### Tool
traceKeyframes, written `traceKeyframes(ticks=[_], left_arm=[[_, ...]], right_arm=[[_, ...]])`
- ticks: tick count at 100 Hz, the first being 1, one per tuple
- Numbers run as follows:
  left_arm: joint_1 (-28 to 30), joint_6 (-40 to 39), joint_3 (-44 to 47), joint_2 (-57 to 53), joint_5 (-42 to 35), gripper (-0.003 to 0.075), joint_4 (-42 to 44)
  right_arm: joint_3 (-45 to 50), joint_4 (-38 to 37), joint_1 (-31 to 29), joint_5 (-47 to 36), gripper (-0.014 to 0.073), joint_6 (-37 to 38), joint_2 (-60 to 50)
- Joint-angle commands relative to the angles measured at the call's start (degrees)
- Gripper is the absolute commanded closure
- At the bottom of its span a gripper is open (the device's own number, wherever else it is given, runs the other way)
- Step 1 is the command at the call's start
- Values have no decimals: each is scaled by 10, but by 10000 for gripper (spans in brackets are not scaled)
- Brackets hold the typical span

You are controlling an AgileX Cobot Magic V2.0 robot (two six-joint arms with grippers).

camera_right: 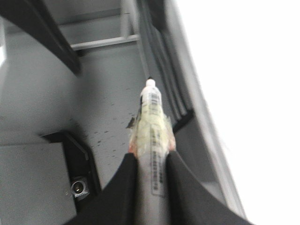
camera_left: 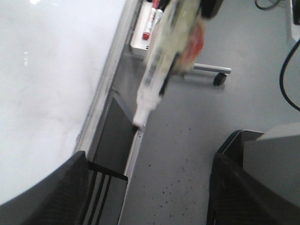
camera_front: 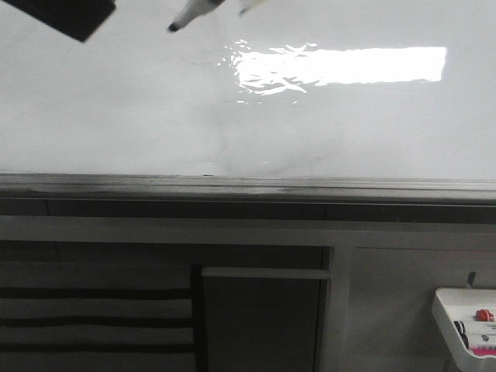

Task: Write number 3 on whiteboard

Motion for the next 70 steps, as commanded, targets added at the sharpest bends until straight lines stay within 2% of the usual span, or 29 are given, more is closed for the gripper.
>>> traceKeyframes(ticks=[1,17,32,48,70], left_arm=[[16,-21,-15,-46,-17,227,-29],[49,-62,40,-140,-25,227,-31],[63,-62,138,-231,-107,227,-58],[63,-62,206,-284,-196,227,-68],[63,-62,213,-289,-207,227,-70]], right_arm=[[1,-23,-16,-29,652,51,-51],[83,-23,-96,-75,652,109,-127],[168,-7,-161,-113,652,131,-187],[211,9,-170,-136,652,131,-210],[211,9,-170,-119,652,131,-211]])
